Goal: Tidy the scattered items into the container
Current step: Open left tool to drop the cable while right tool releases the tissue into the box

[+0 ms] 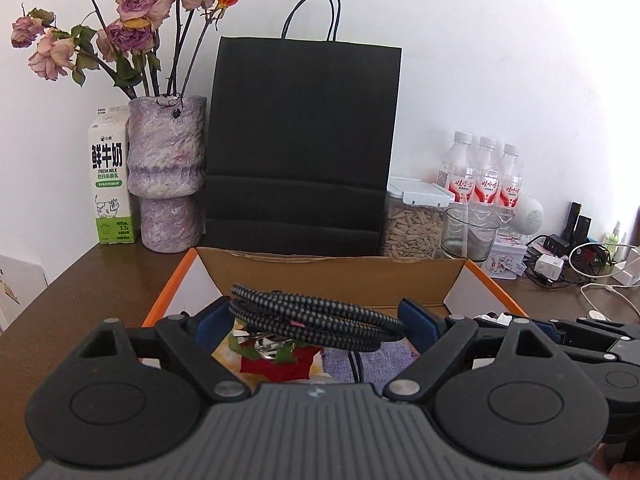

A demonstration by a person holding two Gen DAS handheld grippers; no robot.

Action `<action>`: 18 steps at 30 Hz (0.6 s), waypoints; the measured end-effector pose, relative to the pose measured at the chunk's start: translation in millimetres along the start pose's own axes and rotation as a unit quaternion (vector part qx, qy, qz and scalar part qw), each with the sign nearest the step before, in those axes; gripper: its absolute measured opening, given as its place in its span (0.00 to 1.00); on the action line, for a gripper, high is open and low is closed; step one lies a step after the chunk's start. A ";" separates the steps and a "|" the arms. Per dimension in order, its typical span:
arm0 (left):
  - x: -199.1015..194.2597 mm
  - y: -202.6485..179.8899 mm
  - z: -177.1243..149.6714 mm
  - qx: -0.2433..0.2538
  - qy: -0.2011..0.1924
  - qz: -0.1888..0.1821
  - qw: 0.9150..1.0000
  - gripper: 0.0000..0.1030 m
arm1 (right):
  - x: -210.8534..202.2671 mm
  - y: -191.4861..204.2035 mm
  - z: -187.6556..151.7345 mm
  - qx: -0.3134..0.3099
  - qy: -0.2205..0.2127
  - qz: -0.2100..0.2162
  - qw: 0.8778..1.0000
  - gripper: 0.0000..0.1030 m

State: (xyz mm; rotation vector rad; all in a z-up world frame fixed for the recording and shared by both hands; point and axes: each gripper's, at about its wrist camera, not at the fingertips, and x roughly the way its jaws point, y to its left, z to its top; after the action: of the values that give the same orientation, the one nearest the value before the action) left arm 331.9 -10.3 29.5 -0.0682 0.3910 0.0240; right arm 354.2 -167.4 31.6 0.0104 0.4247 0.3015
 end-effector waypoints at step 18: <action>-7.7 8.6 7.1 -0.025 -0.008 0.034 0.999 1.00 | -13.1 4.4 7.9 -0.015 0.001 -0.014 1.000 1.00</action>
State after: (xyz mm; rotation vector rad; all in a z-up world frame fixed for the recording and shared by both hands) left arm 327.1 -1.3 38.4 -0.1046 0.3769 0.1023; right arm 344.7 -166.5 44.5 -0.0242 0.4213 0.2804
